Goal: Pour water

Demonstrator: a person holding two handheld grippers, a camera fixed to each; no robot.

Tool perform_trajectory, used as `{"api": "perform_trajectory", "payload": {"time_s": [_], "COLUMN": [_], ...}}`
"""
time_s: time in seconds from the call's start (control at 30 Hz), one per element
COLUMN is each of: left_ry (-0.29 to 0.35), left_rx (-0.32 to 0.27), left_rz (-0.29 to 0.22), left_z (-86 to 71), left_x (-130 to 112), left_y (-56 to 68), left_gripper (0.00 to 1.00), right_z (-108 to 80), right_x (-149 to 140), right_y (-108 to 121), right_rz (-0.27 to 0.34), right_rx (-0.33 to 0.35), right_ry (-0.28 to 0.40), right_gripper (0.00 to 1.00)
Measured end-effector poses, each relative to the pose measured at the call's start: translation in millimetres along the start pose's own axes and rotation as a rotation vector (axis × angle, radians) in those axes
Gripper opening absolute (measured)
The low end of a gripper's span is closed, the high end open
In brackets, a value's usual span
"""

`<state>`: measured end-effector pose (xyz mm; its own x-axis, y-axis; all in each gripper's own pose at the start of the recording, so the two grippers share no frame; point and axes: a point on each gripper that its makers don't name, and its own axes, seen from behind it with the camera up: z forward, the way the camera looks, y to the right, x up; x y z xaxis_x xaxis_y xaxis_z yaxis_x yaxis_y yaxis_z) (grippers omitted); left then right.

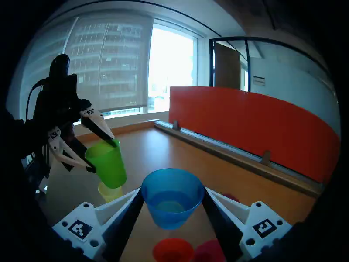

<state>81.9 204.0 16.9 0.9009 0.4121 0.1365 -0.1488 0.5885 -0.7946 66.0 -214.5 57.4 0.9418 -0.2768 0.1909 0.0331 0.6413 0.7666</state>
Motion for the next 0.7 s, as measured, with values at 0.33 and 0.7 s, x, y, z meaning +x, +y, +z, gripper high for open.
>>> {"api": "perform_trajectory", "payload": {"time_s": [0.33,0.7], "left_ry": [0.066,0.130], "left_rx": [0.014,0.022], "left_rz": [-0.023,-0.059], "left_z": [-5.3,-12.7], "left_x": [14,23], "left_y": [-0.7,-1.9], "left_gripper": [0.89,0.89], "right_z": [-0.3,-6.3], "right_x": [5,12], "right_y": [-4,-2], "right_rz": [0.016,0.020], "right_rx": [0.000,-0.008], "right_ry": [0.034,0.050], "right_gripper": [0.92,0.93]}}
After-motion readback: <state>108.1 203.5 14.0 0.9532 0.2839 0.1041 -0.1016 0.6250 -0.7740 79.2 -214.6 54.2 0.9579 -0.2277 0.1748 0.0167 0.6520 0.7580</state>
